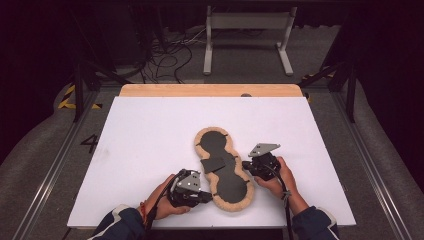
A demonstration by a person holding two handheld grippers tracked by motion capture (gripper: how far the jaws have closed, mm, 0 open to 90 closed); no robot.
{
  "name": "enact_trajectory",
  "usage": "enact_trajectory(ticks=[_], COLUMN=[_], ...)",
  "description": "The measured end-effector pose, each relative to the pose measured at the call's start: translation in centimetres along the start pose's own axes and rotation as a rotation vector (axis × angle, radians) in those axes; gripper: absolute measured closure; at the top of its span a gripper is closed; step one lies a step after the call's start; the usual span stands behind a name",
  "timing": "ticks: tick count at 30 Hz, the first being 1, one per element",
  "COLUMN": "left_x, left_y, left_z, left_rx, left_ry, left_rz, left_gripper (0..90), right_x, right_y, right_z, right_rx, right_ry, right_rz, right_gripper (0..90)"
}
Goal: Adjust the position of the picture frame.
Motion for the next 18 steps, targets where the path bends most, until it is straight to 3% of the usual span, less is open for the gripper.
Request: enact_trajectory(ticks=[4, 11, 18], left_x=[0.2, 1.2, 2.1], left_y=[-0.1, 0.5, 1.0], left_z=[-0.1, -0.9, -1.9], left_rx=[-0.013, 0.001, 0.006], left_ry=[0.002, 0.003, -0.008], left_rz=[0.02, -0.004, -0.023], left_gripper=[87.6, 88.8, 89.2], right_x=[0.8, 1.5, 1.5], right_y=[-0.2, -0.3, -0.3], right_z=[-1.0, -1.9, -2.0], right_rx=[-0.03, -0.048, -0.043], right_ry=[-0.005, -0.008, -0.009], right_rz=[0.017, 0.002, 0.026], right_gripper=[90.0, 90.0, 90.0])
Point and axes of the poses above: each handheld gripper's, and its own axes: x roughly forward along the jaws, z roughly out of its underside, y roughly to its right, the point moved 2 cm from there along x, roughly forward along the jaws, and after that the axes turned 1 degree about -y, right-handed, at the moved point
